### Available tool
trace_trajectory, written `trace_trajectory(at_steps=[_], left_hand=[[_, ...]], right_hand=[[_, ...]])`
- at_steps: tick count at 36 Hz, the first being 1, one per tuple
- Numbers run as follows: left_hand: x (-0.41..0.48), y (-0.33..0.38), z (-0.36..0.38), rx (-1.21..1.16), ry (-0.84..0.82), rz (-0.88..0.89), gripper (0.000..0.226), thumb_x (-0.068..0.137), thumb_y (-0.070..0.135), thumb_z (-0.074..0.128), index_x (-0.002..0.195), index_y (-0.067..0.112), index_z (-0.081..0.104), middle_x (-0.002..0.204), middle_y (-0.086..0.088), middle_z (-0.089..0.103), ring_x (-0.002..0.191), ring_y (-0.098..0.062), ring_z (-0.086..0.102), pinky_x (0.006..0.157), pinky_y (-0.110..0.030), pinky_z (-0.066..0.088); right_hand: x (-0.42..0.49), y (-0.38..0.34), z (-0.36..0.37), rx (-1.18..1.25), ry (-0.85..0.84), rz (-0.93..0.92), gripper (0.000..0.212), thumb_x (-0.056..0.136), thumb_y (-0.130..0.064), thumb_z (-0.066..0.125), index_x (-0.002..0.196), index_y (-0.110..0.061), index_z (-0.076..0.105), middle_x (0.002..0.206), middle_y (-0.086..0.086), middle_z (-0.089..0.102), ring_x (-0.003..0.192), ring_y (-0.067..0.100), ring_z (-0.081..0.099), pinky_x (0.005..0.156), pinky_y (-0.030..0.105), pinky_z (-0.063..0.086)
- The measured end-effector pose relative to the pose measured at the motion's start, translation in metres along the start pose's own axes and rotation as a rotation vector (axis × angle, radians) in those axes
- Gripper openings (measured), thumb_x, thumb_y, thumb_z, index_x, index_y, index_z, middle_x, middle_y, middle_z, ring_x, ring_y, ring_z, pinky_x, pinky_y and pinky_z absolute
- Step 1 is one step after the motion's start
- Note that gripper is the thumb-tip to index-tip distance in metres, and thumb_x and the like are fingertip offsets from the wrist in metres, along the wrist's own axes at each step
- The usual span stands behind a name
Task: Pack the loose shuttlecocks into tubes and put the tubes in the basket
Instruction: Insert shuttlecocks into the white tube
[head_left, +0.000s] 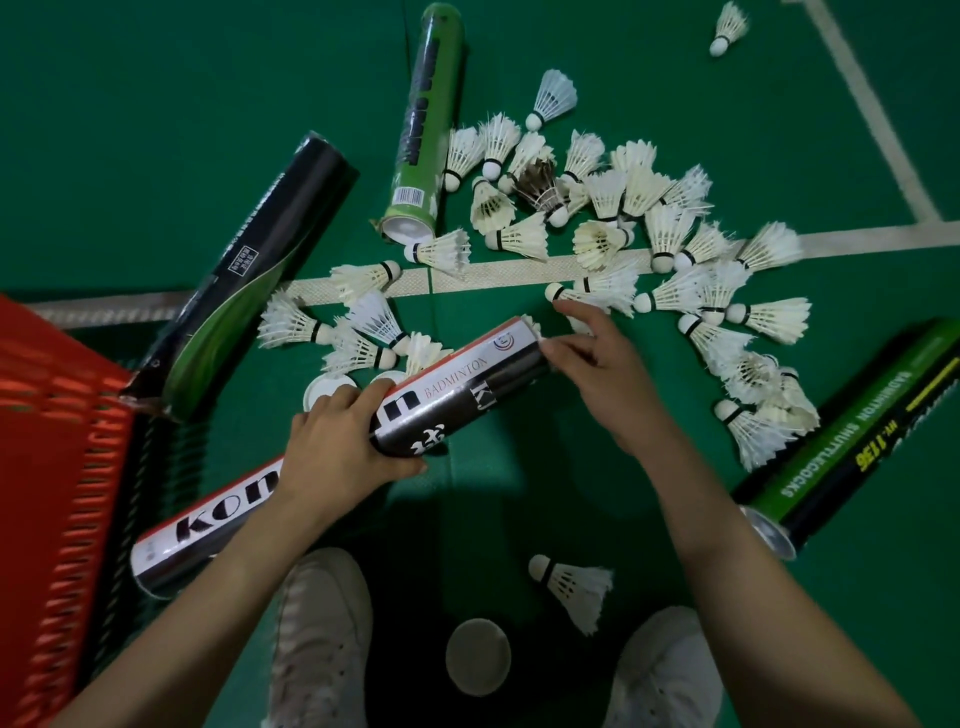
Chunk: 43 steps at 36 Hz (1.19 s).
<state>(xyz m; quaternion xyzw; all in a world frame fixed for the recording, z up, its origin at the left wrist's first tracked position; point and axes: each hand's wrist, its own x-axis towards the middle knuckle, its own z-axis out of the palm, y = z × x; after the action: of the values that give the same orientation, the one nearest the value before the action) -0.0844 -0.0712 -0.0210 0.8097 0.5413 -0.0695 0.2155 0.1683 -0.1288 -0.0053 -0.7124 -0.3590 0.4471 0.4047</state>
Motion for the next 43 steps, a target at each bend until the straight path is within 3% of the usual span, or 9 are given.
trace_trajectory(at_steps=[7, 9, 12, 14, 18, 23, 26, 34, 43], left_hand=[[-0.006, -0.013, 0.0, 0.0, 0.007, -0.061, 0.09, 0.058, 0.061, 0.078, 0.135, 0.028, 0.044, 0.114, -0.007, 0.057, 0.108, -0.031, 0.053, 0.088, -0.041, 0.04], [-0.008, -0.02, -0.001, -0.014, 0.013, -0.106, 0.087, 0.057, 0.061, 0.077, 0.131, 0.028, 0.046, 0.109, -0.008, 0.057, 0.104, -0.033, 0.054, 0.086, -0.041, 0.043], [-0.011, -0.027, -0.001, -0.036, 0.03, -0.151, 0.082, 0.056, 0.066, 0.075, 0.125, 0.029, 0.048, 0.099, -0.007, 0.057, 0.099, -0.032, 0.055, 0.084, -0.042, 0.045], [-0.013, -0.031, -0.002, -0.04, 0.021, -0.173, 0.083, 0.055, 0.07, 0.073, 0.124, 0.029, 0.048, 0.098, -0.007, 0.057, 0.098, -0.032, 0.056, 0.084, -0.043, 0.046], [-0.016, -0.039, -0.004, -0.06, -0.008, -0.212, 0.087, 0.055, 0.072, 0.072, 0.125, 0.028, 0.046, 0.106, -0.008, 0.058, 0.103, -0.032, 0.055, 0.087, -0.044, 0.046], [-0.021, -0.055, -0.01, -0.142, 0.006, -0.25, 0.085, 0.057, 0.065, 0.076, 0.126, 0.027, 0.046, 0.11, -0.01, 0.057, 0.104, -0.033, 0.055, 0.087, -0.044, 0.048], [-0.023, -0.066, -0.017, -0.211, 0.027, -0.287, 0.088, 0.052, 0.069, 0.075, 0.123, 0.027, 0.047, 0.111, -0.009, 0.057, 0.105, -0.032, 0.055, 0.087, -0.043, 0.048], [-0.031, -0.088, -0.019, -0.106, -0.008, -0.361, 0.085, 0.057, 0.062, 0.077, 0.127, 0.027, 0.045, 0.116, -0.012, 0.055, 0.11, -0.034, 0.052, 0.092, -0.046, 0.044], [-0.04, -0.092, -0.01, -0.139, -0.056, -0.377, 0.085, 0.059, 0.065, 0.075, 0.128, 0.029, 0.043, 0.117, -0.01, 0.052, 0.111, -0.032, 0.05, 0.091, -0.042, 0.043]], right_hand=[[0.014, 0.007, 0.002, -0.136, 0.23, -0.033, 0.03, 0.097, -0.014, 0.051, 0.126, -0.016, 0.049, 0.096, -0.021, 0.059, 0.1, 0.01, 0.057, 0.074, 0.005, 0.04], [0.019, 0.013, 0.001, -0.168, 0.218, 0.009, 0.042, 0.098, -0.016, 0.047, 0.139, -0.018, 0.037, 0.124, -0.007, 0.058, 0.115, 0.014, 0.051, 0.089, 0.012, 0.038], [0.022, 0.02, 0.008, -0.322, 0.121, 0.08, 0.059, 0.098, -0.022, 0.047, 0.15, -0.017, 0.019, 0.155, 0.005, 0.024, 0.142, 0.021, 0.022, 0.113, 0.031, 0.019], [0.02, 0.023, 0.02, -0.391, 0.145, 0.034, 0.059, 0.095, -0.018, 0.052, 0.147, -0.011, 0.025, 0.154, 0.01, 0.023, 0.143, 0.024, 0.017, 0.114, 0.032, 0.015], [0.008, 0.029, 0.056, -0.501, 0.174, -0.14, 0.039, 0.087, -0.009, 0.061, 0.123, -0.002, 0.049, 0.128, 0.018, 0.045, 0.126, 0.032, 0.035, 0.105, 0.029, 0.024], [-0.005, 0.039, 0.097, -0.624, -0.029, -0.345, 0.017, 0.081, -0.006, 0.064, 0.098, -0.002, 0.06, 0.102, 0.016, 0.054, 0.104, 0.032, 0.048, 0.088, 0.032, 0.037], [-0.008, 0.044, 0.114, -0.743, -0.107, -0.416, 0.025, 0.079, -0.008, 0.063, 0.103, -0.002, 0.061, 0.106, 0.018, 0.056, 0.104, 0.037, 0.05, 0.089, 0.041, 0.045], [0.015, 0.055, 0.126, -0.931, -0.187, -0.149, 0.058, 0.089, -0.025, 0.057, 0.14, -0.012, 0.033, 0.144, 0.014, 0.03, 0.134, 0.032, 0.024, 0.104, 0.038, 0.03], [0.024, 0.055, 0.126, -0.944, -0.089, -0.059, 0.069, 0.075, -0.028, 0.072, 0.129, -0.003, 0.037, 0.128, 0.017, 0.04, 0.118, 0.034, 0.036, 0.092, 0.037, 0.034]])
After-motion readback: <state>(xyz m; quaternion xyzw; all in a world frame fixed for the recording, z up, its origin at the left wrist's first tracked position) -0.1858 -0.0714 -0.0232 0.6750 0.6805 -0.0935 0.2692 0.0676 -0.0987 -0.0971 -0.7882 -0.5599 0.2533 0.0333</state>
